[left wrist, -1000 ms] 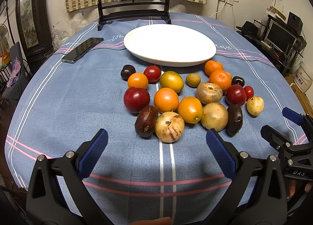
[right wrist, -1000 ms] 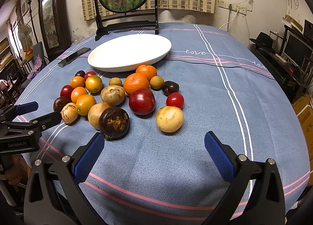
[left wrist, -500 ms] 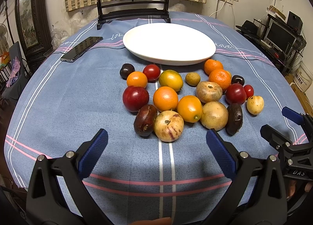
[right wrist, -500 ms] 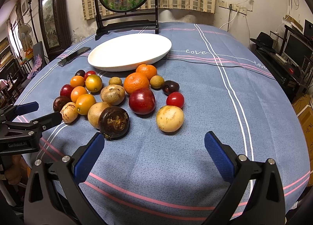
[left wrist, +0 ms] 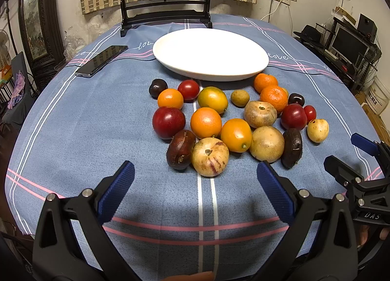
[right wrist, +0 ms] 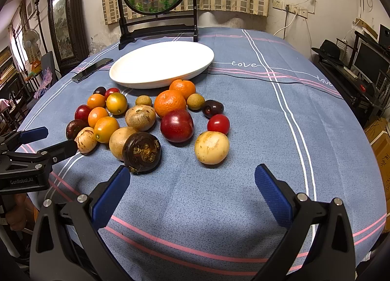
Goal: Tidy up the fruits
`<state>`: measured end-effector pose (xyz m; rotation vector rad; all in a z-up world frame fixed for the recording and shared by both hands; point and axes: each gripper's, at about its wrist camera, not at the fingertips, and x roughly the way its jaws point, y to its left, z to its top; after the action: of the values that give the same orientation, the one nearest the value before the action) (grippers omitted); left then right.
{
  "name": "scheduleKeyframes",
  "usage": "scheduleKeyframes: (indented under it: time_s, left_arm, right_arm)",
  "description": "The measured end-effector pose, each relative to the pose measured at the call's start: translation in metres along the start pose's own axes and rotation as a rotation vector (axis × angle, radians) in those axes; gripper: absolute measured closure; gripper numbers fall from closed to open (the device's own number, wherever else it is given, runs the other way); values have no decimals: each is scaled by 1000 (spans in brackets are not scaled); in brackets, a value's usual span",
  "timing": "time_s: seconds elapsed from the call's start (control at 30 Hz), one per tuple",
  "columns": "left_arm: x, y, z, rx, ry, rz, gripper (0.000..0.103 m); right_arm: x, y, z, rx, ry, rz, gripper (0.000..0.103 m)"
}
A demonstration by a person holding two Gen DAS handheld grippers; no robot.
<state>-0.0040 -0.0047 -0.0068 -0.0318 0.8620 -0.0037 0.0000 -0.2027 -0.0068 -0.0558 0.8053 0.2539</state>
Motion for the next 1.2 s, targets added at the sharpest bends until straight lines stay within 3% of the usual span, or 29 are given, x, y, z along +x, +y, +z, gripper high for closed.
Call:
scheduleKeyframes:
  time_s: [0.67,0.87,1.2]
  left_arm:
    - [8,20,-6,29,-17,-55,2]
    - [22,38,-6,53,66,-146,2]
    - [41,65,4,29,120,-167,2]
  right_arm:
    - [13,-6,-11,-26,47,8,1]
    - [23,-14,-12,-9,67,16,1]
    - [32,-17,-5,24,102,107,1]
